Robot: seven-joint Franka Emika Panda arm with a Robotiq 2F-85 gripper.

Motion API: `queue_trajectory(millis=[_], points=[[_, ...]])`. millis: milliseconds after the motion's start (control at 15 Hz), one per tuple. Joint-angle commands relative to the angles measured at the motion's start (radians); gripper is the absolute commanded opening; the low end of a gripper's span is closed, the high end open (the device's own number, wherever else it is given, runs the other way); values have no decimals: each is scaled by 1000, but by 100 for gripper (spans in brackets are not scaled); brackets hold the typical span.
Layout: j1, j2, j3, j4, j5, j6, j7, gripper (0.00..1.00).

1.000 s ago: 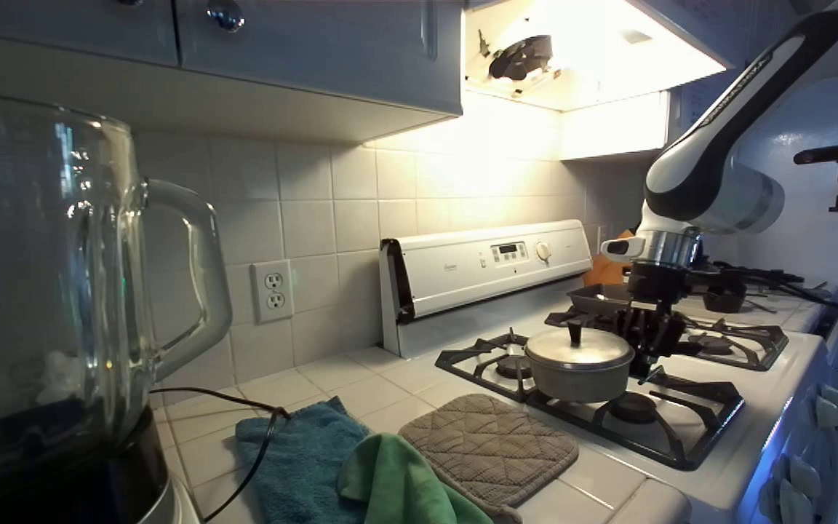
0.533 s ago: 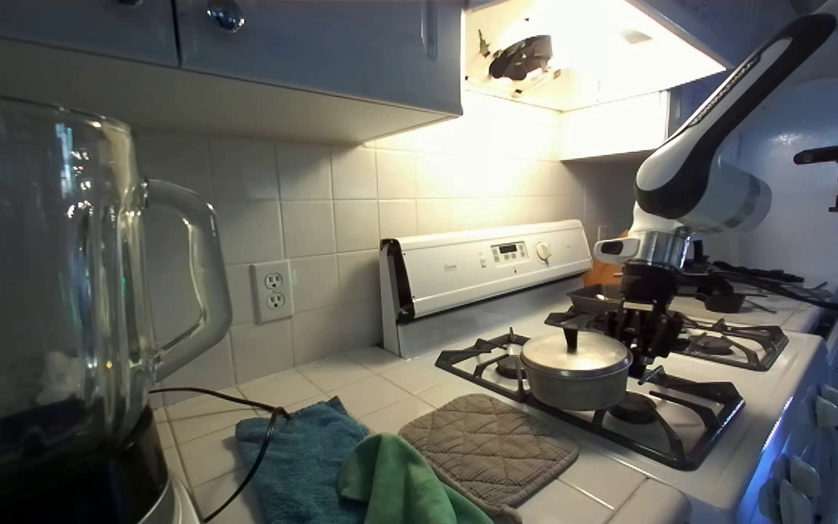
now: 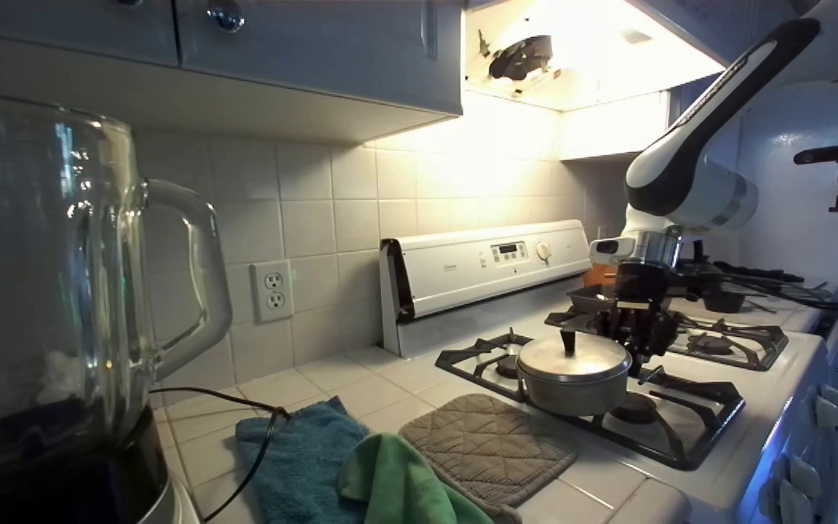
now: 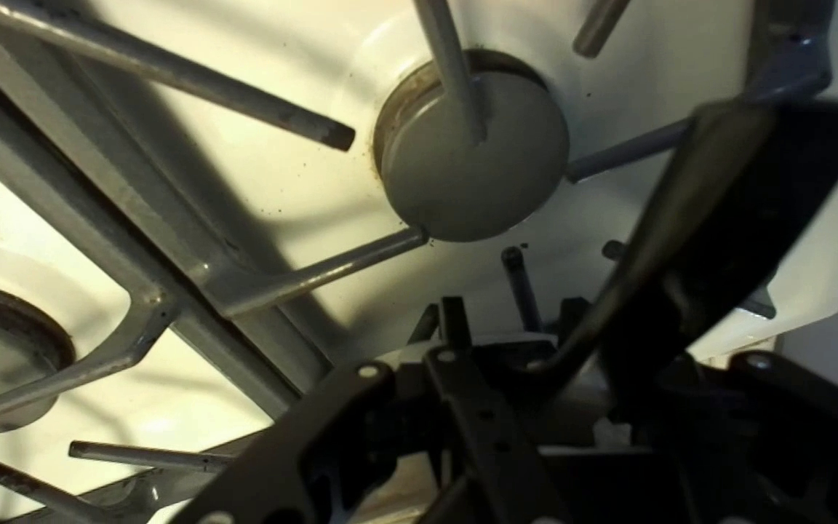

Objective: Pick up the pot from the stove and put it on the counter

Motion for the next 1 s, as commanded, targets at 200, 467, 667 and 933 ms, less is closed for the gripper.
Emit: queue_trajectory(millis=[200, 467, 667, 933], points=[[-31, 39, 10, 73, 81, -106, -120, 13], [-35, 67, 5, 103, 85, -155, -142, 13], [-39, 82, 5, 120, 86, -179, -151, 13], [-47, 93, 7, 138, 108, -211, -182, 13]])
